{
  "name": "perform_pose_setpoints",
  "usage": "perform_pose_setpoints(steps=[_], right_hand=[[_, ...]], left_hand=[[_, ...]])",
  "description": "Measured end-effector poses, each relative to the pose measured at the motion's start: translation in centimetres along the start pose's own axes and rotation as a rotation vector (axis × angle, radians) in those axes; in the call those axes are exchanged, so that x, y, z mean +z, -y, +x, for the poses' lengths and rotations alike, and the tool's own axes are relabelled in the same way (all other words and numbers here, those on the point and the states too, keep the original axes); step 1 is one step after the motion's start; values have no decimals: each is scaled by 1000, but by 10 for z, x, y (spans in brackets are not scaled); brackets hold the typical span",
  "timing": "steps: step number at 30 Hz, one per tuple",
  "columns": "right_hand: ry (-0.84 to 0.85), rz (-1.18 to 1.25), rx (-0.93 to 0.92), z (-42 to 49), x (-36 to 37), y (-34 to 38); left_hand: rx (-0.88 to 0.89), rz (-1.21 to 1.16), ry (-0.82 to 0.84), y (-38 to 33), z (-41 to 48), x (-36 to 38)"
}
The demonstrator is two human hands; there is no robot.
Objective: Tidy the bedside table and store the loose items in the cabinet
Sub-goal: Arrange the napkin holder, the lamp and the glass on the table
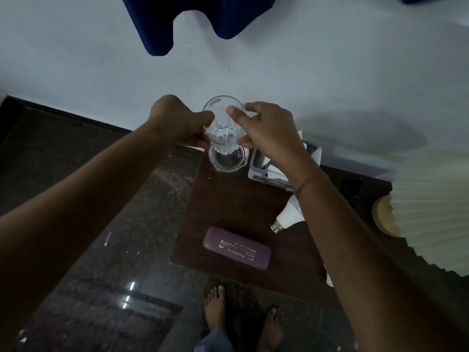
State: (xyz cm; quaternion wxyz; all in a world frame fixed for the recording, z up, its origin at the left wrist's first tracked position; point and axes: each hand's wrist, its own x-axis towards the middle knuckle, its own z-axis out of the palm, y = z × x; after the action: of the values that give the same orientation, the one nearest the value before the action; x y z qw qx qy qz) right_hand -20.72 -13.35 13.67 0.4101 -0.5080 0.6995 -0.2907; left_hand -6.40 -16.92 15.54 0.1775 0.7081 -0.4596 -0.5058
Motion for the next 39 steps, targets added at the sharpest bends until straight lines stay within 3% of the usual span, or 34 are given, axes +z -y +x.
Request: perform_pose_setpoints(steps=[5,9,24,32,39], right_hand=[[23,-311,-28,33,16,-11],[59,-421,-11,42,24,-21],[120,-449,30,50,28,-38],[-42,-335,79,87,-1,-37],[292,-508,105,110,9,-45]], left_hand=[[-62,-13,13,12,25,15],[-98,-28,42,30,40,24],[-188,-65,202,43,56,25],[-159,-32,7,60,85,19],[-245,15,16,82,96,40]])
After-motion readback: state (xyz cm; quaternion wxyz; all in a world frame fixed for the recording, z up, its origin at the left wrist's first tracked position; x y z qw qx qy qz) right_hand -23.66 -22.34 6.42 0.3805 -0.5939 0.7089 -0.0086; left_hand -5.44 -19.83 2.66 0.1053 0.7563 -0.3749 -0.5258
